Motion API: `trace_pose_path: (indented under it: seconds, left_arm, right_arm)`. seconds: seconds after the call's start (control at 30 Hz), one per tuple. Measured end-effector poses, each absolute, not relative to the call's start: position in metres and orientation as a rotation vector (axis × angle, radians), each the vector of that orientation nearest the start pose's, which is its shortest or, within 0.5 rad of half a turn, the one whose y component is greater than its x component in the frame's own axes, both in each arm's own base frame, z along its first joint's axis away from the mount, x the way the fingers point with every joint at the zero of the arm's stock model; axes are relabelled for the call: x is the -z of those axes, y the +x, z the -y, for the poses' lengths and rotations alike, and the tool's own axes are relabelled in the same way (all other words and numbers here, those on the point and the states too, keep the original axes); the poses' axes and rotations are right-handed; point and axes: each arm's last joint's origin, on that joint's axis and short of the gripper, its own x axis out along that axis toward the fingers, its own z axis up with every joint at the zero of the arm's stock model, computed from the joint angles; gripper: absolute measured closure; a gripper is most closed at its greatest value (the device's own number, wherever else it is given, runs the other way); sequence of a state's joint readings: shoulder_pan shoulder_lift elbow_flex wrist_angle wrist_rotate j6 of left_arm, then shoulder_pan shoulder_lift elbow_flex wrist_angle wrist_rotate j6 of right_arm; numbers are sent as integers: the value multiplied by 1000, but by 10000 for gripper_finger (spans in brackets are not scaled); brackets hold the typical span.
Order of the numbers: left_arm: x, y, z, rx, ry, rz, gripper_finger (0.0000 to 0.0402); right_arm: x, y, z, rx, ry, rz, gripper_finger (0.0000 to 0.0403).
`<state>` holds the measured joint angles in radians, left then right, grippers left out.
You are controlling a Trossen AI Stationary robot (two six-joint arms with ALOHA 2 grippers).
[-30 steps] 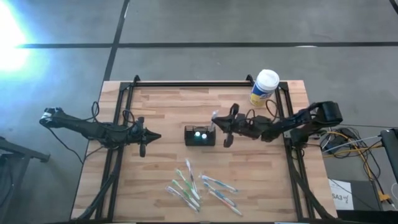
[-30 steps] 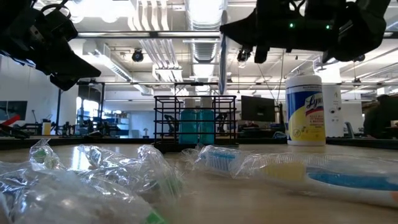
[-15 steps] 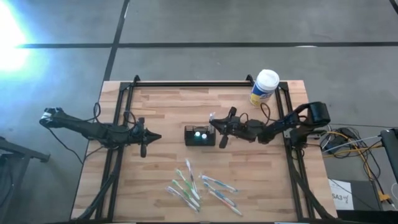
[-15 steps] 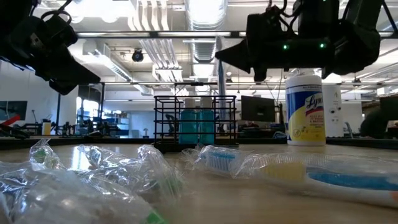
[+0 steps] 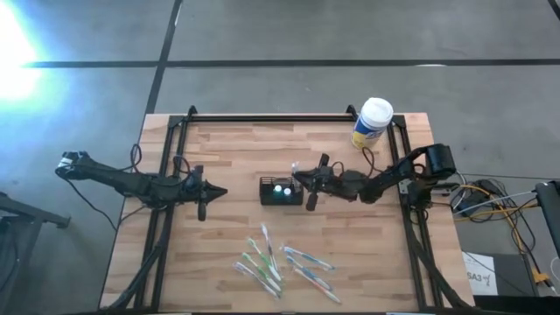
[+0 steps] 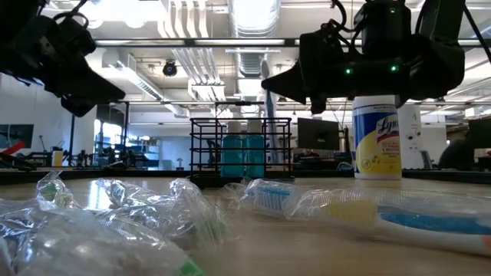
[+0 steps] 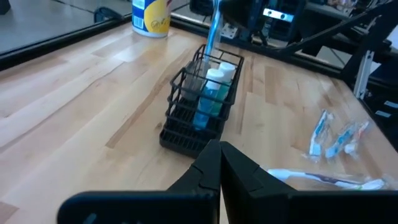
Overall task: Pick & Place toothbrushing station
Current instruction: Put the top blue toothbrush into the black mesh organizer
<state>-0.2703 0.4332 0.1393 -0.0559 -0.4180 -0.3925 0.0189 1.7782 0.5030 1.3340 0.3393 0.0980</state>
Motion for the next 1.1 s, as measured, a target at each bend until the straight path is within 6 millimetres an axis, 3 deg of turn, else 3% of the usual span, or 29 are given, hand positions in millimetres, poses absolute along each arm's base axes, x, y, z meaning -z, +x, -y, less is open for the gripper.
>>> trace_pose_path:
  seconds: [0.2,0.57,0.87,1.1]
  left_arm:
    - [-174,121,21,-215,-282,-246,399]
    - [-175,121,21,-219,-295,-241,399]
    - [-175,121,21,-219,-282,-242,399]
    - [-174,121,21,-219,-284,-242,399]
  right_arm:
    - [-142,298,4,321,135,1,355]
    - [-142,298,3,301,175,-19,257]
    - [-163,293,3,293,162,2,205]
    - [-190,281,1,281,144,-34,191]
